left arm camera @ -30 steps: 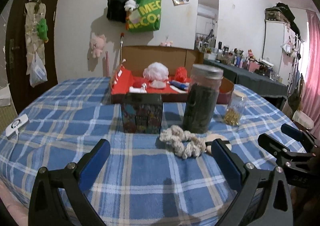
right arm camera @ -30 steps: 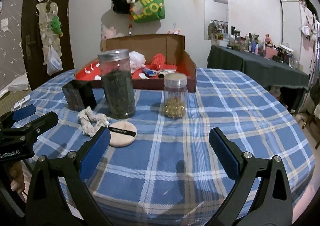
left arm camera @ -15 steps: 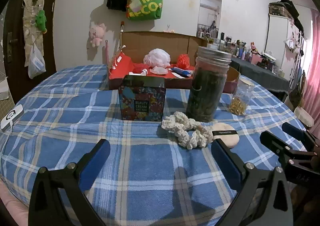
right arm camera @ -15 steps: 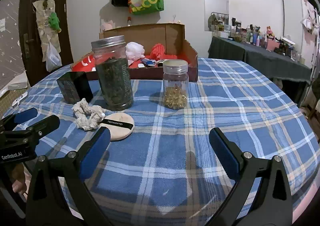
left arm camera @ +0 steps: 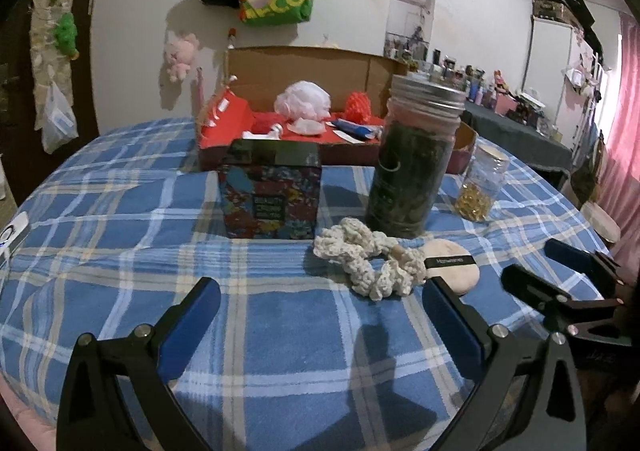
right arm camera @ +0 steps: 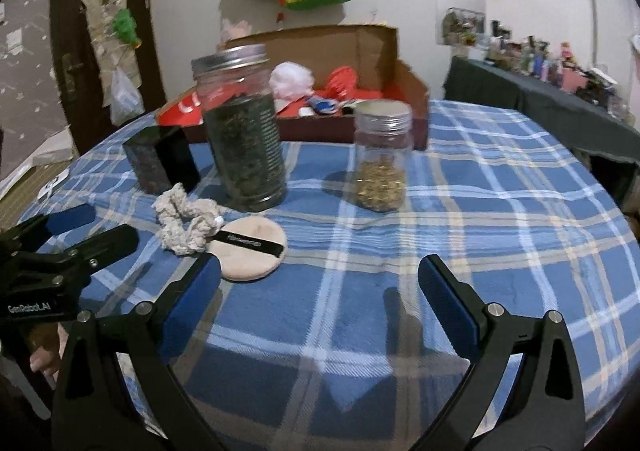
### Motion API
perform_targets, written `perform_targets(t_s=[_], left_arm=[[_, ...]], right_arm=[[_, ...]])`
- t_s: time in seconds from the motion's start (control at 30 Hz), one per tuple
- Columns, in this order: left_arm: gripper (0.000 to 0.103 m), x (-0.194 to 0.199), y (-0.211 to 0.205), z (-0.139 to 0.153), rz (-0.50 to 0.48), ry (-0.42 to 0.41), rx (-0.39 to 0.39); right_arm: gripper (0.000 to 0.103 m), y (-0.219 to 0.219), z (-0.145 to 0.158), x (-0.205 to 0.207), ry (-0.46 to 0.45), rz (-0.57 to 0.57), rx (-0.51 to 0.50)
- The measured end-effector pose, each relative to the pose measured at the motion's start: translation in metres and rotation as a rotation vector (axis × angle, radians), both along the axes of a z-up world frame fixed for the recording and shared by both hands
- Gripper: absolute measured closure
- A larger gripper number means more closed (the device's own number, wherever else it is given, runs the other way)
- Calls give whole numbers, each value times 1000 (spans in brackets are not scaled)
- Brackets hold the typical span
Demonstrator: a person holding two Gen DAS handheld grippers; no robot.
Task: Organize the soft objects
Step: 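Withdraw both tools from the box back toward the table items, then grasp the cream knitted scrunchie with the left tool while the right tool grasps the beige makeup puff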
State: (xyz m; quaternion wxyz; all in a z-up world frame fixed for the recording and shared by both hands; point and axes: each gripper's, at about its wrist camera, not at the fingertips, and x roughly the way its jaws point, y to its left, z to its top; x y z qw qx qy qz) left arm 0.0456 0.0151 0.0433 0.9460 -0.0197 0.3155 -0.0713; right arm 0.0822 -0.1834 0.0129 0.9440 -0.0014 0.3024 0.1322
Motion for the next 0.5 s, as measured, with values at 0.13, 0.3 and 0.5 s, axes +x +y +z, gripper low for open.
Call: perform_targets(t_s=[0.13,0.3,0.5], left_arm=[[0,11,-4,3,-63,27,-4],[7,27,-13,7,-134,57,16],[19,46,-19,2,-173,109,26]], right_arm=[[2,4,0,13,46,107,-6],[2,9,-2,29,104,223,-25],[4,23,-4,41,138,336,-82]])
